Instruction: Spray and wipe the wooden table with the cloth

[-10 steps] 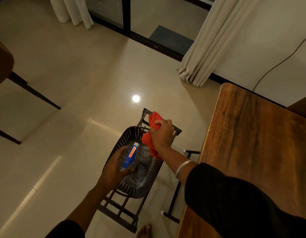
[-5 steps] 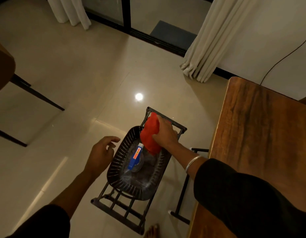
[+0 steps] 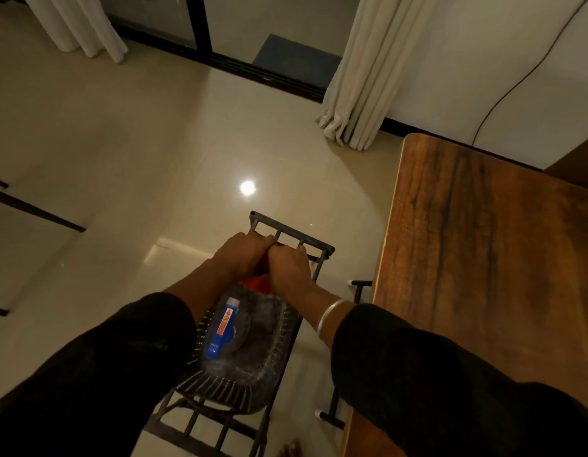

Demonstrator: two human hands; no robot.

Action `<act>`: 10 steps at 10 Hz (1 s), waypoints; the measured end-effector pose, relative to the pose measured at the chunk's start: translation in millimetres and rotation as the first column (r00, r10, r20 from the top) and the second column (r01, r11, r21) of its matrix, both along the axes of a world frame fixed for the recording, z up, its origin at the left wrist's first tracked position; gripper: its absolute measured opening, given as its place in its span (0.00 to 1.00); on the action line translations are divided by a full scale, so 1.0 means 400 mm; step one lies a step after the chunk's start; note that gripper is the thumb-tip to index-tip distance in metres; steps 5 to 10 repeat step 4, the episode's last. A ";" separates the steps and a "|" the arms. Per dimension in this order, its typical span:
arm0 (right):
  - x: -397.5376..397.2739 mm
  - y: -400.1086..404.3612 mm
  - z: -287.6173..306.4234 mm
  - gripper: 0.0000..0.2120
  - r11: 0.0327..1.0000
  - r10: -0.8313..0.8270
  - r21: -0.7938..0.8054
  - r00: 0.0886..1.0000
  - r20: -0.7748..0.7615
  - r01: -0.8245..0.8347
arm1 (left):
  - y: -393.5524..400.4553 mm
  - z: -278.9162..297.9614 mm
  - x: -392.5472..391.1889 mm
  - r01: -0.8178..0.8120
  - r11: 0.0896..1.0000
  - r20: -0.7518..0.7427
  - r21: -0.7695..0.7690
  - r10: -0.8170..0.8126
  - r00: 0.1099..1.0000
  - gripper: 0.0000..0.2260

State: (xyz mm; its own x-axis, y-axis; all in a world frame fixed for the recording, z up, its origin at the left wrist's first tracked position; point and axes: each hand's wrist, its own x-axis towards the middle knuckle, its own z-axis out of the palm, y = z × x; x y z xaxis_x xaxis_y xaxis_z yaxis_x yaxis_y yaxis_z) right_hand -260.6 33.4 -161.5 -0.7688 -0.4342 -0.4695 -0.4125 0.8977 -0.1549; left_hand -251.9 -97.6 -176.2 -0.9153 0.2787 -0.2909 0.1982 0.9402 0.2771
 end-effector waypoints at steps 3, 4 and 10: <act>-0.007 0.074 0.157 0.22 0.965 -0.086 -0.233 0.986 0.143 0.118 | 0.003 0.118 0.019 -0.075 0.993 0.088 -0.088 0.082 0.993 0.42; -0.002 0.136 0.273 0.22 0.924 -0.143 -0.337 0.981 0.131 0.180 | -0.002 0.222 0.048 -0.137 0.979 0.087 -0.149 0.150 0.985 0.42; -0.002 0.136 0.273 0.22 0.924 -0.143 -0.337 0.981 0.131 0.180 | -0.002 0.222 0.048 -0.137 0.979 0.087 -0.149 0.150 0.985 0.42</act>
